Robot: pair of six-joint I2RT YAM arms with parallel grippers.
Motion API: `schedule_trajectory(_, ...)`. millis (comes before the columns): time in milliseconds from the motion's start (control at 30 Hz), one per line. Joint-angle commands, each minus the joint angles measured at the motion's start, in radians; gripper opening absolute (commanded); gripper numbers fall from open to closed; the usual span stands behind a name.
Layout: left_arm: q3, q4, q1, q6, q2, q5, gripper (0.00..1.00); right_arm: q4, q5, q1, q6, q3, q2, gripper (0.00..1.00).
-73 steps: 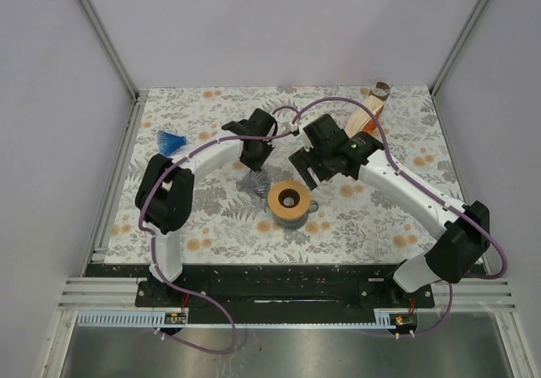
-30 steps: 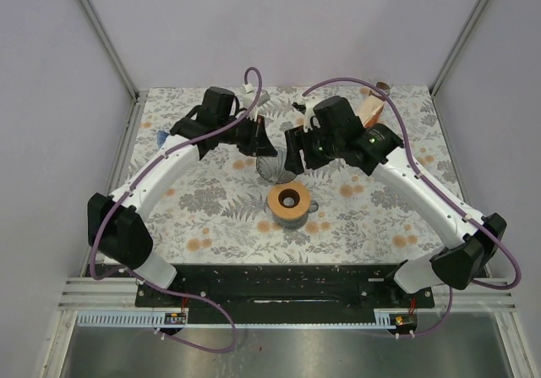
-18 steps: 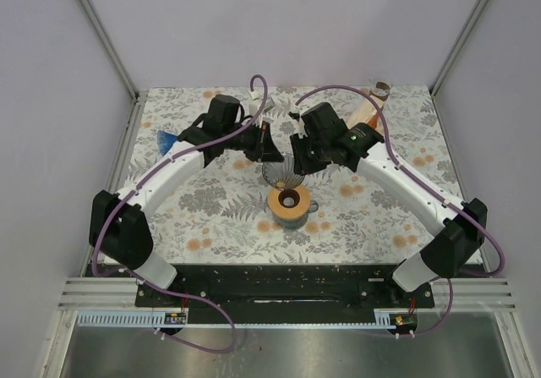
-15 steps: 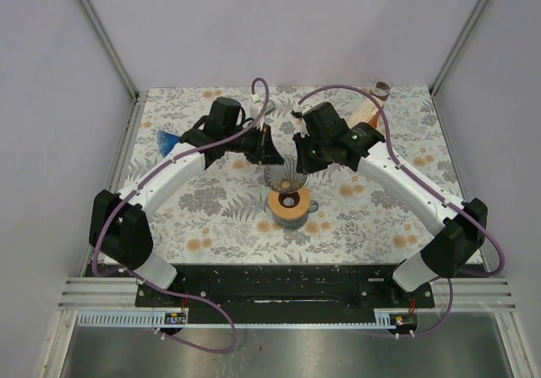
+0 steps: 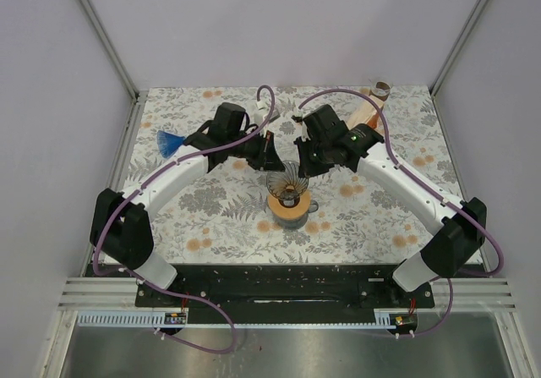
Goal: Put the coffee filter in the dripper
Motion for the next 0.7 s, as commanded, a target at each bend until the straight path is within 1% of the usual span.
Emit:
schedule_trajectory(0, 0.067, -0.044, -0.027, -0.039, -0.024, -0.017, 0.00, -0.033, -0.023, 0.012, -0.007, 0.028, 0.019, 0.00)
schedule_trajectory(167, 0.060, -0.081, -0.044, -0.033, -0.023, -0.035, 0.00, -0.060, -0.042, 0.010, -0.010, 0.039, 0.054, 0.00)
schedule_trajectory(400, 0.051, -0.078, -0.046, -0.001, 0.008, -0.077, 0.00, -0.002, -0.028, 0.012, -0.019, -0.021, 0.062, 0.00)
schedule_trajectory(667, 0.017, -0.054, -0.046, 0.008, 0.048, -0.088, 0.00, -0.005, 0.001, 0.012, -0.030, -0.045, 0.085, 0.00)
